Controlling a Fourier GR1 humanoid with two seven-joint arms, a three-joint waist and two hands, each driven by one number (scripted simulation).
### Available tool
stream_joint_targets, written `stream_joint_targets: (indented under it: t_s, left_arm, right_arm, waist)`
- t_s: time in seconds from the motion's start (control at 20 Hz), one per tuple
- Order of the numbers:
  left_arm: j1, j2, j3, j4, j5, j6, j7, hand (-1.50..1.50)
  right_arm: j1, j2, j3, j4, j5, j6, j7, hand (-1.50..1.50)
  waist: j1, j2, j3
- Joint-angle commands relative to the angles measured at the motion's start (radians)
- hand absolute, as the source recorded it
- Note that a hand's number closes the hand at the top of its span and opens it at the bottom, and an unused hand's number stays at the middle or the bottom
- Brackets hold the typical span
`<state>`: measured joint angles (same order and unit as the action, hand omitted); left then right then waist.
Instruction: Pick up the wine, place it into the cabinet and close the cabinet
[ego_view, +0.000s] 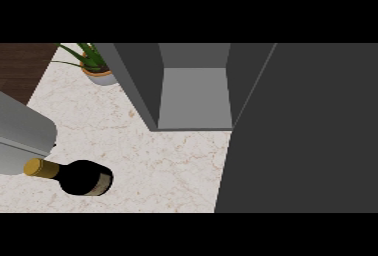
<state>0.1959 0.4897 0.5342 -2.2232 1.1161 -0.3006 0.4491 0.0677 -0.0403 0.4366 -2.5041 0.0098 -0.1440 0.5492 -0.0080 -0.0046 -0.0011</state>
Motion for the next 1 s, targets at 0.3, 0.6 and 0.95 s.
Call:
stream_joint_targets:
  t_s: [0.3, 0.6, 0.95]
  left_arm:
    - [-0.040, -0.044, -0.049, 0.111, -0.130, -0.061, -0.005, -1.50]
    - [-0.031, -0.126, -0.090, 0.153, -0.207, -0.139, -0.063, -1.50]
    - [-0.031, -0.210, -0.118, 0.285, -0.383, -0.233, -0.177, -1.50]
  right_arm:
    - [0.014, -0.064, 0.057, -0.180, 0.128, -0.054, 0.070, -1.50]
    - [0.036, -0.117, 0.062, -0.228, 0.107, -0.068, 0.086, -1.50]
    - [-0.011, -0.116, 0.125, -0.223, 0.174, -0.144, 0.132, -1.50]
  waist:
    - [-0.013, 0.001, 0.000]
    - [-0.009, -0.001, 0.000]
    - [-0.010, -0.002, -0.001]
